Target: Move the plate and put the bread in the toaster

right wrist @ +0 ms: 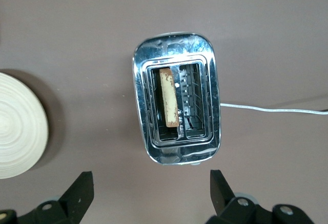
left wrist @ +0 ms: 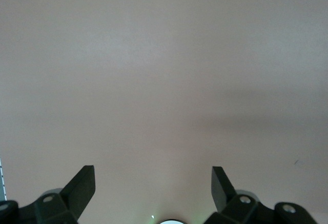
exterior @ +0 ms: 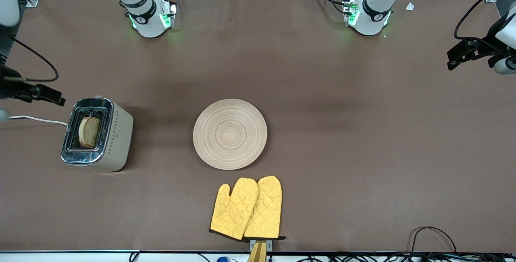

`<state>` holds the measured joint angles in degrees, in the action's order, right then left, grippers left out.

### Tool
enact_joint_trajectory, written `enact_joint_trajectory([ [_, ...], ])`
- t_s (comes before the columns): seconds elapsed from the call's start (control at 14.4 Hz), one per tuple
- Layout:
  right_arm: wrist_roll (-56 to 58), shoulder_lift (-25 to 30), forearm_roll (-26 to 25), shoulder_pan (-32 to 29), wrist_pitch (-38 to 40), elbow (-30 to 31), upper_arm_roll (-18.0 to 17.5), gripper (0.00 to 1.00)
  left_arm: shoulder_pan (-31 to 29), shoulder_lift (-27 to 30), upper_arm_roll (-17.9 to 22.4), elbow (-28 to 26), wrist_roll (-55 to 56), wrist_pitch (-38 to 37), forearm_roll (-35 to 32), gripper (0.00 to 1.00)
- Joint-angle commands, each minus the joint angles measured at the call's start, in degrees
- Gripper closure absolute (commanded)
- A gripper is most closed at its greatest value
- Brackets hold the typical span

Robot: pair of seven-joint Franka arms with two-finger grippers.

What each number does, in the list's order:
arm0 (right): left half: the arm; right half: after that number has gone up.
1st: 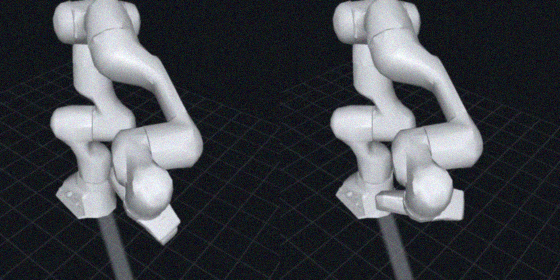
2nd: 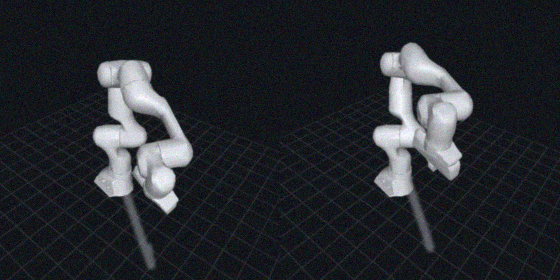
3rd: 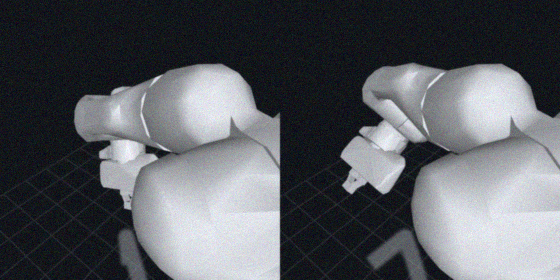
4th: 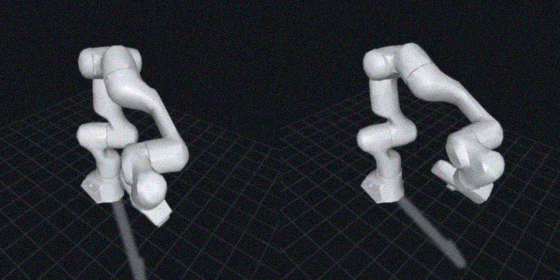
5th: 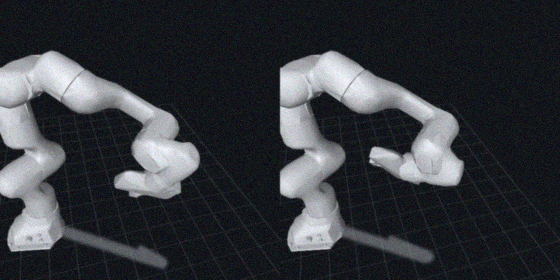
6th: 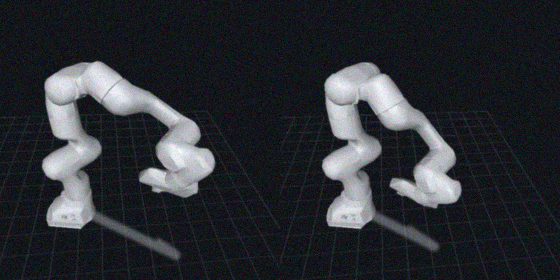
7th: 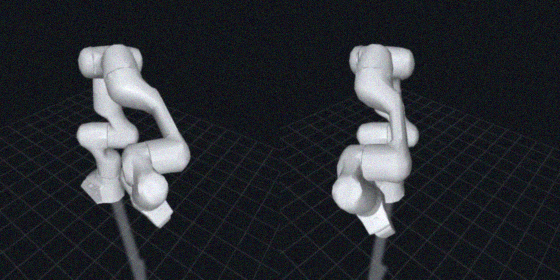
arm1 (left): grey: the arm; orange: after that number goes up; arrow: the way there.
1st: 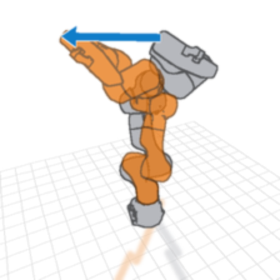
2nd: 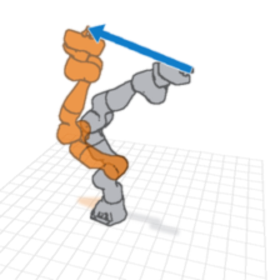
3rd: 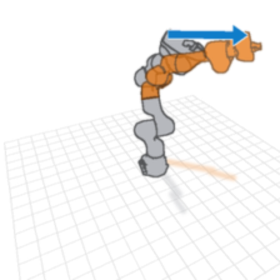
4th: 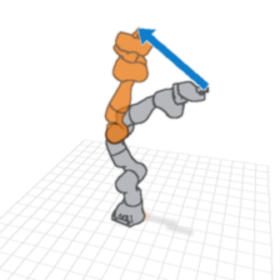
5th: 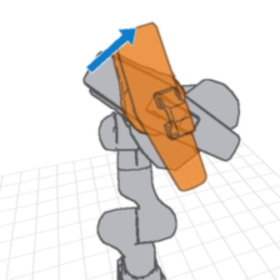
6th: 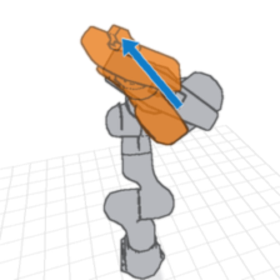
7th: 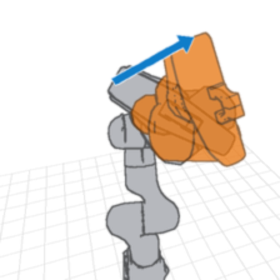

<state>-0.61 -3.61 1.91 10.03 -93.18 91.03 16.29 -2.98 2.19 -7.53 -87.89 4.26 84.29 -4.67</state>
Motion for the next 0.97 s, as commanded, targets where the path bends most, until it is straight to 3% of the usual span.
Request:
enact_joint_trajectory([
  [0.0,0.44,8.51,1.08,-0.19,-3.67,6.61,-0.56,0.00,-0.09,0.45,0.06,0.36,-1.01,0.18,2.20,0.00],
  [0.49,0.35,10.91,0.29,-0.10,-0.78,3.38,-0.56,0.00,0.35,0.97,-2.05,-0.69,0.48,-3.52,3.61,0.00],
  [0.9,-0.18,10.64,-0.15,-0.01,1.77,0.13,-0.82,0.00,0.61,-0.51,-2.14,0.88,0.40,0.00,3.44,0.00],
])
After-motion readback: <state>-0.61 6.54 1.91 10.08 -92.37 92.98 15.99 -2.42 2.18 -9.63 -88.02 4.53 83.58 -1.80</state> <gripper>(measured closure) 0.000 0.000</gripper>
